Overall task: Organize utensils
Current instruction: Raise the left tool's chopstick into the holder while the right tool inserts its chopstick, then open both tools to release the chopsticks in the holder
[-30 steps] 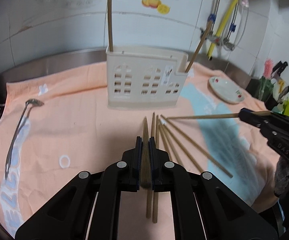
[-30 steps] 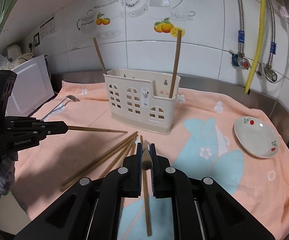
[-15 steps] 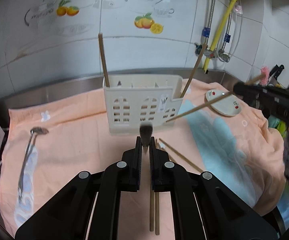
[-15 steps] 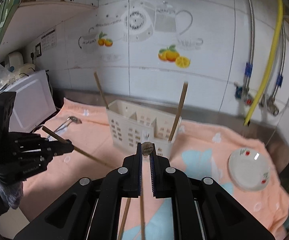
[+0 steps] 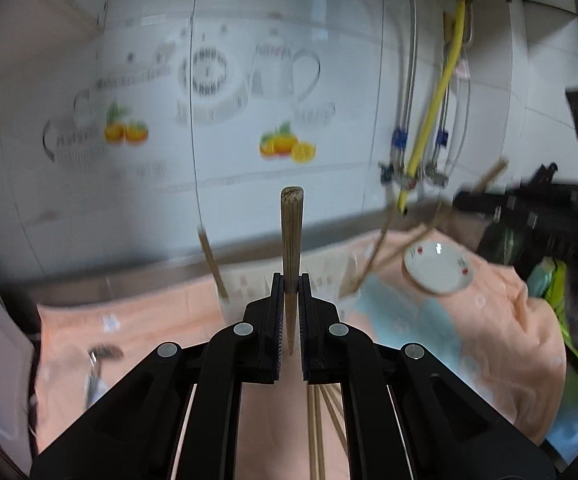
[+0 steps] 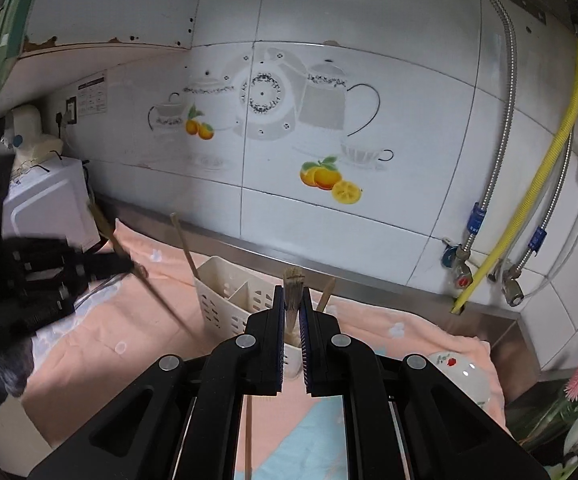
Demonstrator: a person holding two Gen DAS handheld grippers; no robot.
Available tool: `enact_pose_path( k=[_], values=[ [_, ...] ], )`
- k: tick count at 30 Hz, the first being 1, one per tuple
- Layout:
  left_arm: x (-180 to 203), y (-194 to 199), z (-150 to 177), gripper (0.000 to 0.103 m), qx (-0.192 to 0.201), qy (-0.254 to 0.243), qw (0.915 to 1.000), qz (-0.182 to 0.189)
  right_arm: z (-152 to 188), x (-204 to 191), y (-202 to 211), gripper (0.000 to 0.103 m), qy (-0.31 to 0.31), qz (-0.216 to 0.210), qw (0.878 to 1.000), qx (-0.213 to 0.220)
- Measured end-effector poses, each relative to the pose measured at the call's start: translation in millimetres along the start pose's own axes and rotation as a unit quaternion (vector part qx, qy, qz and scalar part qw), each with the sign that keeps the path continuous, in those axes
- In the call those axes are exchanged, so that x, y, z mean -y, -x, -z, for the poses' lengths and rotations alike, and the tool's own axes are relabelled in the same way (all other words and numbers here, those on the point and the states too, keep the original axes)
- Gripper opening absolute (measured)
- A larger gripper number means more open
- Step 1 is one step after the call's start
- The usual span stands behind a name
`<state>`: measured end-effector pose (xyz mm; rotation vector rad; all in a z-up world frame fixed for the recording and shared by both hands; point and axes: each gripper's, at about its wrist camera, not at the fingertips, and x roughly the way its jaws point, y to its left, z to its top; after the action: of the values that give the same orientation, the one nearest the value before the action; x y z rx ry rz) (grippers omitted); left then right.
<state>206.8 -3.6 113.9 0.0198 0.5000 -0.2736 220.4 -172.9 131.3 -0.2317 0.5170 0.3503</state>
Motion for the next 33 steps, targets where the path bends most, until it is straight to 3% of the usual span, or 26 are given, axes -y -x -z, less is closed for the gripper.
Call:
enact_pose_path(
  k=[4, 9, 20, 33],
  values=[
    [-2, -4, -30, 0.006, 0.029, -0.001, 0.9995, -0.015, -3, 4, -15, 0.007, -0.005, 0.004, 1.0, -0.008],
    [-13, -25, -45, 0.006, 0.039, 0.011, 0.9986, -0.033, -3, 8, -34, 0.007, -0.014, 0.003, 1.0, -0.021],
    [-41, -82, -16, 0.006, -0.014, 0.046, 0.9979, -0.044, 11, 6, -71, 0.007, -0.021, -0.008, 0.998, -0.055],
    [-45, -94, -8, 0.007, -0.038, 0.055, 0.9967, -0.047, 21, 13, -95, 0.007, -0.046, -0.013, 0.996, -0.076]
  ],
)
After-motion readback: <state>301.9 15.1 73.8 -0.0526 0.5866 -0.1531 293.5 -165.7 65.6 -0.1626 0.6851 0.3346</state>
